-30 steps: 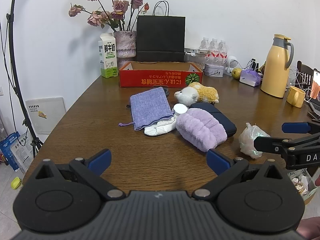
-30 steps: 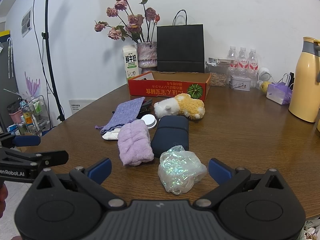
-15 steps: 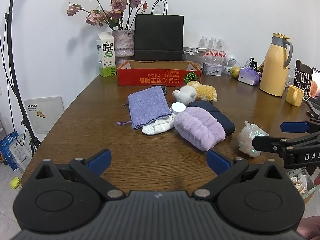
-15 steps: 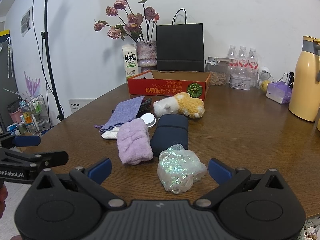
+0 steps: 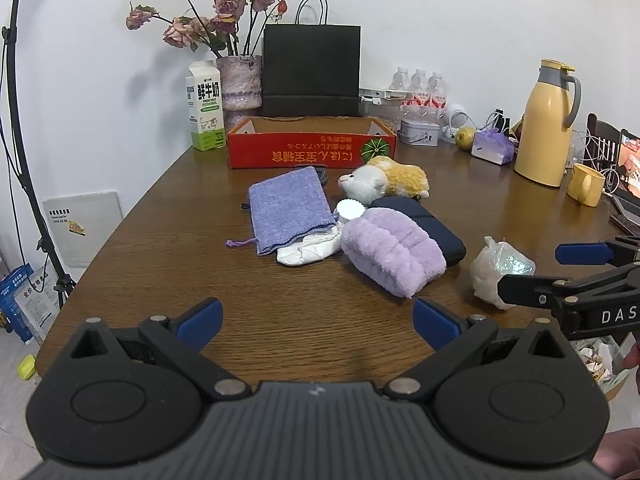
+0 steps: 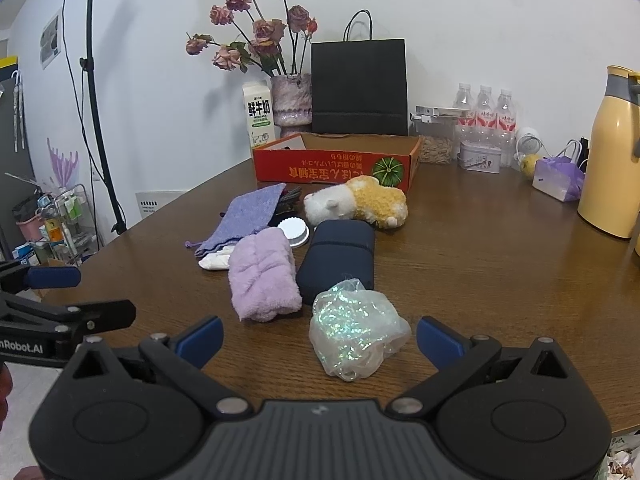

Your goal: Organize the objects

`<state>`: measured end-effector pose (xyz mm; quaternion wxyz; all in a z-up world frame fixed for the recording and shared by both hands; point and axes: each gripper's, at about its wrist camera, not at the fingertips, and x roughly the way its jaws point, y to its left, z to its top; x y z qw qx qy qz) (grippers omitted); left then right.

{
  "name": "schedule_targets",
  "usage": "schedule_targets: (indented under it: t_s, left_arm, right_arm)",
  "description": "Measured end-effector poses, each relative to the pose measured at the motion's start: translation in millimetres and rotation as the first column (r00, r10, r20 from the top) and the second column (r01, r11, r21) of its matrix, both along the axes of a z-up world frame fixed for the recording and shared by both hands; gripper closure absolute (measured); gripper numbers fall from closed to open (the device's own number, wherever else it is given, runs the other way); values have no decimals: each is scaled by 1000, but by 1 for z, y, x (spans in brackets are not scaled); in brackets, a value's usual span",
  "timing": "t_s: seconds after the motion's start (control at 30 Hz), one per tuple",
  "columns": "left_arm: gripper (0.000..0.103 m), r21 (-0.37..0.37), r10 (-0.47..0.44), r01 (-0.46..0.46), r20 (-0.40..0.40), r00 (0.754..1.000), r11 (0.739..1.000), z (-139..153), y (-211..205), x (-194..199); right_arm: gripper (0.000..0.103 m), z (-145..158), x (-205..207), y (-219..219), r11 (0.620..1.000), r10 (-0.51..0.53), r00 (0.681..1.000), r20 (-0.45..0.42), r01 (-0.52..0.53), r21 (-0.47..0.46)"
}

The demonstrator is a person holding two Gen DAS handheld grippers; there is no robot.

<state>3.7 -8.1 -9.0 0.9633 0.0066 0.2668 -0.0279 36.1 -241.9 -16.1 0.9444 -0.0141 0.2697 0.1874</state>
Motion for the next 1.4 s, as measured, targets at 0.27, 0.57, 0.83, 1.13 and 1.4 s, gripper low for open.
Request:
schedule_targets:
  t_s: [0.27,0.57,0.83,1.13,1.4]
  left_arm:
    - [0,2,-11,11,-17,1000,1000,-4,-4,6]
    - [0,-5,-16,16,-35,999,1000,-11,-11,17]
    - [0,-5,-18,18,-57,998,1000,-17,-18,30]
    - [0,-8,0,0,-92,996,1000,-25,-28,49]
    - [0,9,10,-9,-80,997,1000,-22,-46,63]
  right_arm:
    - [0,-5,4,0,1000,9,1000,-10,-9,-15]
    - [0,-13,12,-1,999,21,1000,-18,-21,-34]
    - [0,-23,24,-7,999,33,999,-21,-34,-35]
    - [7,-34,43,-10,997,67,998,-15,-68,-47]
    - [23,-42,61,-22,991,131,991,-27,-131,-10]
